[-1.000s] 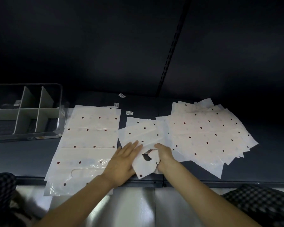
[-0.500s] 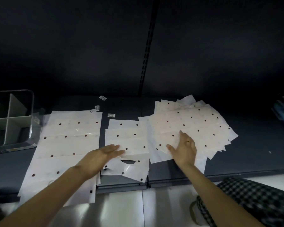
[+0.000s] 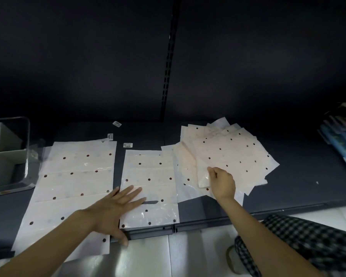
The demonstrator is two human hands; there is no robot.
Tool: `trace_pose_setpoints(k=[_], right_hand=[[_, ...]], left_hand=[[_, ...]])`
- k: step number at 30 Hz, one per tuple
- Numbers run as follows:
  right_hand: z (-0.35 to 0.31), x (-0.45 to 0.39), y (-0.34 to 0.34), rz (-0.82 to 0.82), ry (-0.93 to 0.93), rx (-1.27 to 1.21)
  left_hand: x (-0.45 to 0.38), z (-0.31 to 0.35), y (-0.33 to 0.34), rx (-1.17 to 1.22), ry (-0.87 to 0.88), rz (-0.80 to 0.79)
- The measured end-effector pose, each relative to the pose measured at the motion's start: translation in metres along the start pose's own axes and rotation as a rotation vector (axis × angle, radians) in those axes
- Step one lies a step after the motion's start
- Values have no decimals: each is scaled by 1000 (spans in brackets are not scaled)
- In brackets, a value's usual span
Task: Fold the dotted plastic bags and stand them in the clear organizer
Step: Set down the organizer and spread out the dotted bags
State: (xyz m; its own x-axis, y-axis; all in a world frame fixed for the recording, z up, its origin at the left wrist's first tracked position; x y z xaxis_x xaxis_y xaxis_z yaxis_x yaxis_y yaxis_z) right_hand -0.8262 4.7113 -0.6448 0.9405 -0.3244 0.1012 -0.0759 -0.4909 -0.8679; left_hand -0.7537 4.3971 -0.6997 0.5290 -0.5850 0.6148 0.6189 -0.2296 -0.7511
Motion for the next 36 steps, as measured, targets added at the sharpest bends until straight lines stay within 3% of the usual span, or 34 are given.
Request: trace_pose_setpoints(k=[2, 4, 7, 9, 11, 14, 17, 19, 24, 29, 36], right_hand=[[-18, 5, 1, -12, -48, -89], [-41, 11, 7, -66, -111, -173], [-78, 28, 20, -147, -120, -337], [-96, 42, 35, -229, 21, -573], [-118, 65, 60, -426, 202, -910], [-156, 91, 77, -638, 196, -1072], [-170, 90, 73, -694, 40, -1004], [-154, 72, 63, -599, 3, -910], [-45, 14, 16, -161, 10, -348], [48, -6, -7, -105, 155, 97], [54, -12, -22, 11, 93, 214]], left_hand=[[-1, 2, -3, 106, -12, -84], [-2, 7, -17, 280, -15, -32], [4, 10, -51, 787, -44, 237], [9, 20, -59, 1065, -14, 291], [13, 35, -64, 1224, 50, 365], [29, 22, -78, 1235, -12, 753], [56, -11, -81, 1213, -210, 1015], [70, -40, -70, 1262, -368, 1086], [101, -120, -48, 1229, -708, 1009], [124, -197, -26, 1039, -974, 835], [131, -230, -21, 902, -1058, 901]])
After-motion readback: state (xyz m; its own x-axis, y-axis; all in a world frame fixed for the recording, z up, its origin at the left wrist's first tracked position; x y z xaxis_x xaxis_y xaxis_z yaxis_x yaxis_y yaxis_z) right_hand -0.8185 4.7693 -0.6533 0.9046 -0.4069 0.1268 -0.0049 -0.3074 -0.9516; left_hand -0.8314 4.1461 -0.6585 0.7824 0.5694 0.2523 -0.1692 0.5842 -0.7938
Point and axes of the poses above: each hand's wrist, its own x-axis away from the middle knuckle, its own y-axis out of the palm, z = x × y, the point moved 9 cm from there along -x, towards the middle knuckle, and after that the axes turned 3 degrees about -z, right-handed, at the moved point
